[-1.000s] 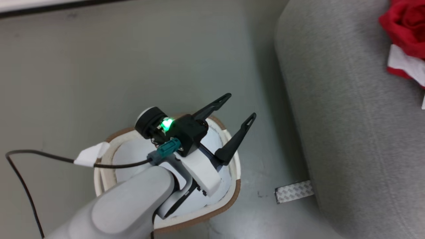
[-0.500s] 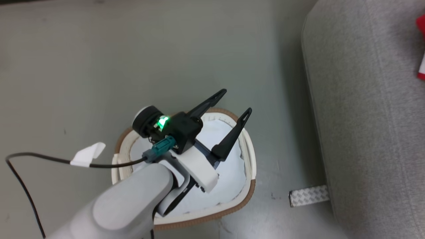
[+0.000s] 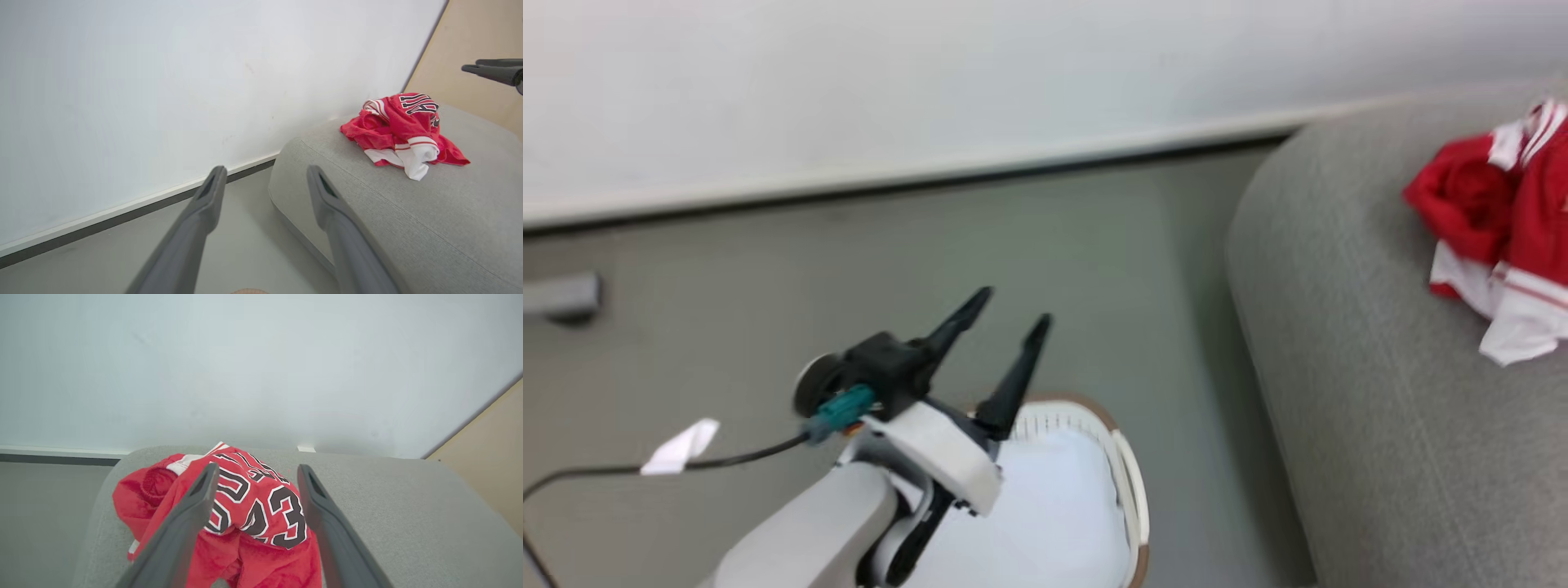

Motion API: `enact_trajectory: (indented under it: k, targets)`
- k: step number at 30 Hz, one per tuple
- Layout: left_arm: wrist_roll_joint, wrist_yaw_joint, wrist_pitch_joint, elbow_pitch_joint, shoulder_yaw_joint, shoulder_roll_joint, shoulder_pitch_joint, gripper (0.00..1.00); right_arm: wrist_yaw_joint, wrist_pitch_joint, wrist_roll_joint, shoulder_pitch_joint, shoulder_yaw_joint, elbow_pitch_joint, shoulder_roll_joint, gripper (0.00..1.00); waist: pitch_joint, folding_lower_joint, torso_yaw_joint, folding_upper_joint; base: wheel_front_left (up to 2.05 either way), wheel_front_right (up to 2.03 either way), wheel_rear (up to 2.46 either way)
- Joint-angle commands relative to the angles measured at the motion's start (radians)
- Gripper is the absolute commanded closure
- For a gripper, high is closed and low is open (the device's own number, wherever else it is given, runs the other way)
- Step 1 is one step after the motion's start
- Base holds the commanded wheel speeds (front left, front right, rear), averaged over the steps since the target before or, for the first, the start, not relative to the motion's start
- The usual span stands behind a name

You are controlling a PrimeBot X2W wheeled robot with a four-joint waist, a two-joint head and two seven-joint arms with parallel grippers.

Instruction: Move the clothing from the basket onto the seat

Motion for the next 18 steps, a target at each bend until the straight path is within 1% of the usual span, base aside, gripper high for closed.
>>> enact_trajectory:
  k: [1,4,8,9,11,14,16,18]
  targets:
    - [-0.019,0.008,-0.005,-0.005,0.022,0.016,0.044,0.0,-0.002,-0.013,0.035,0.039,0.011,-0.045,-0.001,0.0,-0.149,0.0001,0.026,0.0,0.0,0.0,0.0]
    - [-0.04,0.013,-0.007,-0.021,0.066,0.029,0.095,0.0,-0.002,-0.016,0.114,0.087,0.02,-0.138,0.023,0.0,-0.213,0.0001,0.043,0.0,0.0,0.0,0.0]
    - [-0.055,0.041,-0.008,-0.046,0.141,0.05,0.167,0.0,-0.002,-0.036,0.186,0.16,0.005,-0.273,0.036,0.0,-0.27,0.0001,0.067,0.0,0.0,0.0,0.0]
    - [-0.055,0.041,-0.008,-0.046,0.141,0.05,0.167,0.0,-0.002,-0.036,0.186,0.16,0.005,-0.273,0.036,0.0,-0.27,0.0001,0.067,0.0,0.0,0.0,0.0]
    - [-0.056,0.057,-0.008,-0.061,0.194,0.057,0.208,0.0,-0.002,-0.067,0.196,0.201,-0.026,-0.328,0.063,0.0,-0.28,0.0001,0.075,0.0,0.0,0.0,0.0]
    - [-0.026,0.078,-0.007,-0.081,0.269,0.066,0.272,0.0,-0.002,-0.111,0.2,0.28,-0.06,-0.396,0.127,0.0,-0.288,0.0001,0.086,0.0,0.0,0.0,0.0]
    - [-0.003,0.09,-0.008,-0.094,0.325,0.055,0.313,0.0,-0.002,-0.143,0.176,0.334,-0.08,-0.434,0.165,0.0,-0.292,0.0001,0.093,0.0,0.0,0.0,0.0]
    - [0.018,0.085,-0.008,-0.101,0.375,0.04,0.36,0.0,-0.002,-0.176,0.136,0.395,-0.094,-0.467,0.206,0.0,-0.294,0.0001,0.099,0.0,0.0,0.0,0.0]
